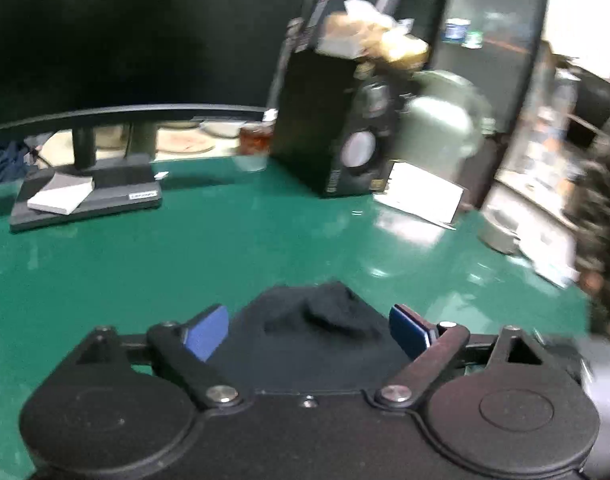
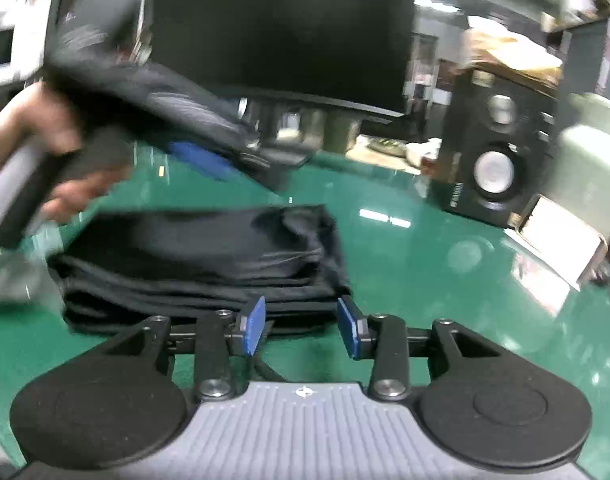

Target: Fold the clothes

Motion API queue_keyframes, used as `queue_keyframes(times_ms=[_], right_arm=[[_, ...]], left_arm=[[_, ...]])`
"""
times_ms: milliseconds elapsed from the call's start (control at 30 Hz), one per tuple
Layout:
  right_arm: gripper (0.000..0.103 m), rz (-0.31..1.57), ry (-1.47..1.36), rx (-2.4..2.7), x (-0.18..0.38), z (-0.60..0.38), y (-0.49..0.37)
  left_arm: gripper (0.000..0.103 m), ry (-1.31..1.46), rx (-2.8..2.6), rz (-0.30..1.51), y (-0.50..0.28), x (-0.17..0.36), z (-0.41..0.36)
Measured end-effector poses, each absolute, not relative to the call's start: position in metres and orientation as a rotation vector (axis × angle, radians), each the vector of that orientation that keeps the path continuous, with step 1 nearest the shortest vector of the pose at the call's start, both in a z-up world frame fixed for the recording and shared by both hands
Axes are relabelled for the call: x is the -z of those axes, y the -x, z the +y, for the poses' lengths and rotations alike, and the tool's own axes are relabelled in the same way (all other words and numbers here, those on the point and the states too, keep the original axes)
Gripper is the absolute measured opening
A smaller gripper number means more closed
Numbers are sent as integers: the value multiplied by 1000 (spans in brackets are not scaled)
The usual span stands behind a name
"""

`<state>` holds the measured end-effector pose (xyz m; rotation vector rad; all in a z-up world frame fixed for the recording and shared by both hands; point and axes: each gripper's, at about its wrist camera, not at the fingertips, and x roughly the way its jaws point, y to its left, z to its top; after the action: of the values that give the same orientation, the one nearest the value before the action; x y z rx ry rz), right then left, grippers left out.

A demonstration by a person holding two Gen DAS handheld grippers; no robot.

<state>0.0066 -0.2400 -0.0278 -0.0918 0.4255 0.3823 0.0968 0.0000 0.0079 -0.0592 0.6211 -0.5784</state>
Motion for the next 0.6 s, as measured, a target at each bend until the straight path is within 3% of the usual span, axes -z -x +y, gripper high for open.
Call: queue_keyframes(times_ms=[100, 267, 333, 400, 433, 500, 600], right_arm=[[25, 392, 12, -378, 18, -241, -8], [25, 349, -7, -424, 7, -219, -20], [26, 454, 13, -434, 19, -207, -37], [28, 559, 65, -426, 33, -196, -51], [36, 549, 73, -434, 34, -194, -52], [39, 567, 107, -444, 41, -187, -58], [50, 567, 116, -451, 53, -181, -61]], left_arm=[[82, 30, 640, 654, -66, 3, 4], [83, 114, 692, 729, -49, 38, -5], [84, 89, 670, 676, -40, 45, -10], [88, 114, 664, 667, -40, 47, -10], [88, 142, 668, 673, -42, 47, -9], [89, 131, 674, 672, -42, 46, -11], [90, 90, 674, 666, -39, 44, -15]])
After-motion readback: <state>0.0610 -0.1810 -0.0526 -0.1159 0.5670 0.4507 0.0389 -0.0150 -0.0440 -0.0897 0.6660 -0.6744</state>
